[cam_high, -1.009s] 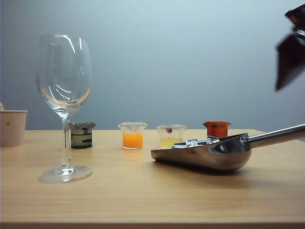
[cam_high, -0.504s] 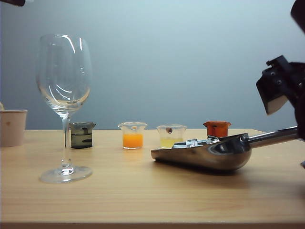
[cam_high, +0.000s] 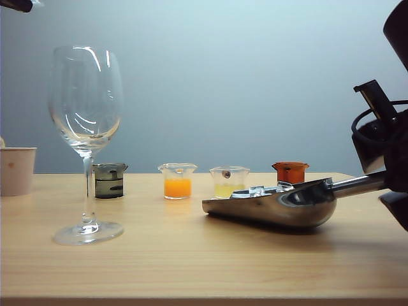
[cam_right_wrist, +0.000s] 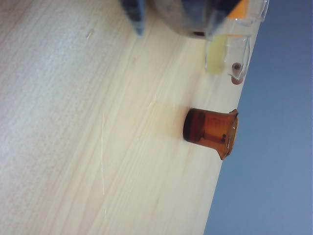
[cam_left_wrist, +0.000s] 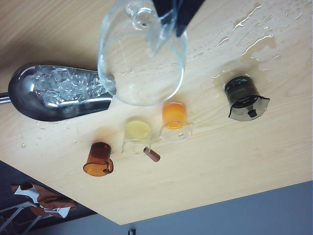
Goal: Pick up the ice scoop on the desk filled with ice cubes, pour the ice into the goblet, and finally put the scoop back on the table.
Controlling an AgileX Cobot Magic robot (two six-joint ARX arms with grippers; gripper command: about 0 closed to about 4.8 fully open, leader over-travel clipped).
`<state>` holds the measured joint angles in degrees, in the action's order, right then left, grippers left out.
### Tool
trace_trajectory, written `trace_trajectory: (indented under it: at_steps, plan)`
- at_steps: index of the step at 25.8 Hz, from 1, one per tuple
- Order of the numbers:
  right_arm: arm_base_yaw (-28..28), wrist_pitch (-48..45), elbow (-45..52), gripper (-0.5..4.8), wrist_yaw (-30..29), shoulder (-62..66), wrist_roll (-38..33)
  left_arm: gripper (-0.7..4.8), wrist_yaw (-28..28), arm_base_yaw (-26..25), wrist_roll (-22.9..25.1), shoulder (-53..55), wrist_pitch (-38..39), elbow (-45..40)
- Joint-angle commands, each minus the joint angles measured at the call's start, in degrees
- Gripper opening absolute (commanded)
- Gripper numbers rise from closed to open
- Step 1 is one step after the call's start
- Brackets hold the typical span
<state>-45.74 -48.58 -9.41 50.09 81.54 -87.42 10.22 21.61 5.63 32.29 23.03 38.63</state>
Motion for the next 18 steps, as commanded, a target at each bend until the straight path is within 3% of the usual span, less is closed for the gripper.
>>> trace_trajectory:
  at_steps: [1, 2, 5, 14, 18]
  plan:
    - [0.00, -0.48, -0.11, 1.42, 2.27, -0.04, -0.02, -0.06, -0.07, -0.07, 0.24, -0.11, -0.59, 0.22]
    - [0.00, -0.46, -0.11, 1.38, 2.97, -0.04, -0.02, -0.06, -0.07, -0.07, 0.22, -0.11, -0.55, 0.22]
    - [0.76, -0.48, -0.11, 0.45, 2.25, -0.04, -0.02, -0.06, 0.07, -0.07, 0.20, -0.11, -0.37, 0.22]
    - [2.08, -0.04, -0.09, 0.38, 0.74, -0.04, -0.66, -0.06, 0.07, -0.04, 0.17, -0.15, -0.35, 0.22]
    - [2.08, 1.73, -0.09, -0.07, 0.72, 0.37, -5.70, -0.06, 0.07, -0.04, 0.17, -0.15, -0.33, 0.22]
